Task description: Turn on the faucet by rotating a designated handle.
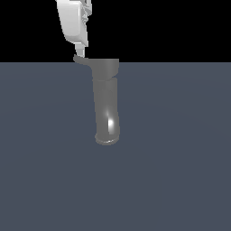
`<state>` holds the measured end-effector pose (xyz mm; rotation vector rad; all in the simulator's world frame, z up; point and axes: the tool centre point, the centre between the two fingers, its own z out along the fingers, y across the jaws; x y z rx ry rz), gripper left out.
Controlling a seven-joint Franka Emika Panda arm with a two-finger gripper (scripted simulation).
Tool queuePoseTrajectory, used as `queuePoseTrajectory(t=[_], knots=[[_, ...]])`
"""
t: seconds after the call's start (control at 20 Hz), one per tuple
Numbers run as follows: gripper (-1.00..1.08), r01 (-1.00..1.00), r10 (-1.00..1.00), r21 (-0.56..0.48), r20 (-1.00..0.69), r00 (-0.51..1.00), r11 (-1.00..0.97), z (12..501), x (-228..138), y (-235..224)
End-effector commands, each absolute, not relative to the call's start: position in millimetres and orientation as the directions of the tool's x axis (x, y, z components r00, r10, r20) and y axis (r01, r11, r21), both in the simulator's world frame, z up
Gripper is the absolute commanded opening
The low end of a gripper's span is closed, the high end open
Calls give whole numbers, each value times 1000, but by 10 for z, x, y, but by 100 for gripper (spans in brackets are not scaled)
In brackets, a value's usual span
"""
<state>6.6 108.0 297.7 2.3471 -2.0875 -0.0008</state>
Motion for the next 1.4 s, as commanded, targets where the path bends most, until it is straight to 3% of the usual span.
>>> queuePoseTrajectory(t=[0.0,0.7,1.35], knots=[[-100,-993,-993,0,0,117,-117,2977,-14,1094],[-100,-993,-993,-7,-1,119,-119,2977,-351,1175],[-100,-993,-993,-3,0,117,-117,2978,-745,921]])
